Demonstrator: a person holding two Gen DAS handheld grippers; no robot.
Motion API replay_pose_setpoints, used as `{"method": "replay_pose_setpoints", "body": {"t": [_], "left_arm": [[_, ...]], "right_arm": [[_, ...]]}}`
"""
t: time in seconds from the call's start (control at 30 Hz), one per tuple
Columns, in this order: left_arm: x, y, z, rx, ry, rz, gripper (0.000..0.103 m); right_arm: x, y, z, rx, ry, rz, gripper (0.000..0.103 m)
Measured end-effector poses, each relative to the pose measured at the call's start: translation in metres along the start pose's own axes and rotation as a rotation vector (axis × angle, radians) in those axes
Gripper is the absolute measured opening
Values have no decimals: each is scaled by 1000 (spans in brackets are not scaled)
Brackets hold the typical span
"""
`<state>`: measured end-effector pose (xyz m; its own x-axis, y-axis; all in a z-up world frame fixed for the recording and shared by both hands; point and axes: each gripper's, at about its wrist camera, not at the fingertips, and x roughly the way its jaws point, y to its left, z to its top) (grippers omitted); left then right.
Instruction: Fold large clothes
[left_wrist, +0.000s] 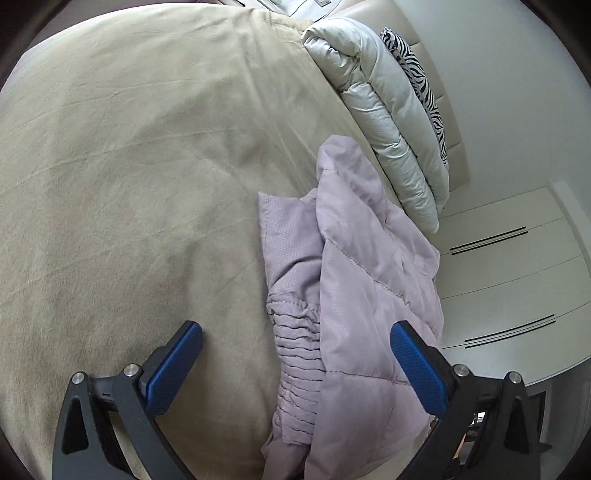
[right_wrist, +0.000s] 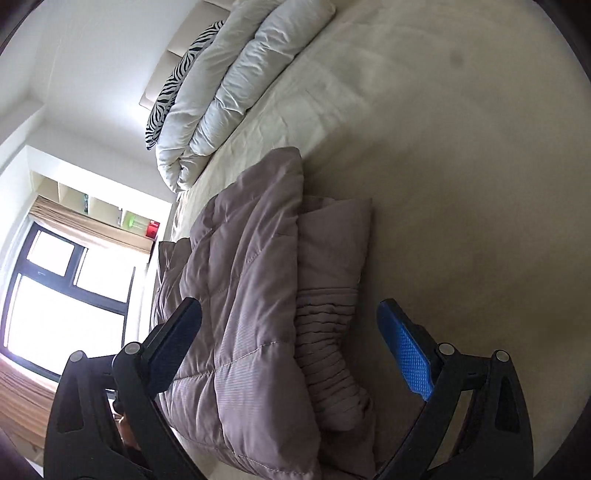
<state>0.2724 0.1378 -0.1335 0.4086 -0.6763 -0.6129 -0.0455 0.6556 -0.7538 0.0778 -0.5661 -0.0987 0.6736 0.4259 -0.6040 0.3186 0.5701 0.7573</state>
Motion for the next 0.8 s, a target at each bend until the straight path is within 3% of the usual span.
{"method": "replay_pose_setpoints", "body": {"t": [0.17,0.43,0.7,0.8], "left_arm": [[6,-5,8,21,51,-52,103],[21,-2,30,-39,110,-128,103],[49,-10,47,-61,174,-133,102],[61,-21,46,-23,199,-73,96]], "right_arm": [[31,-11,0,28,84,112,99],[65,-2,11,18,144,148,99],[92,6,18,-38,237,77,99],[105,13,20,-65,254,48,99]]}}
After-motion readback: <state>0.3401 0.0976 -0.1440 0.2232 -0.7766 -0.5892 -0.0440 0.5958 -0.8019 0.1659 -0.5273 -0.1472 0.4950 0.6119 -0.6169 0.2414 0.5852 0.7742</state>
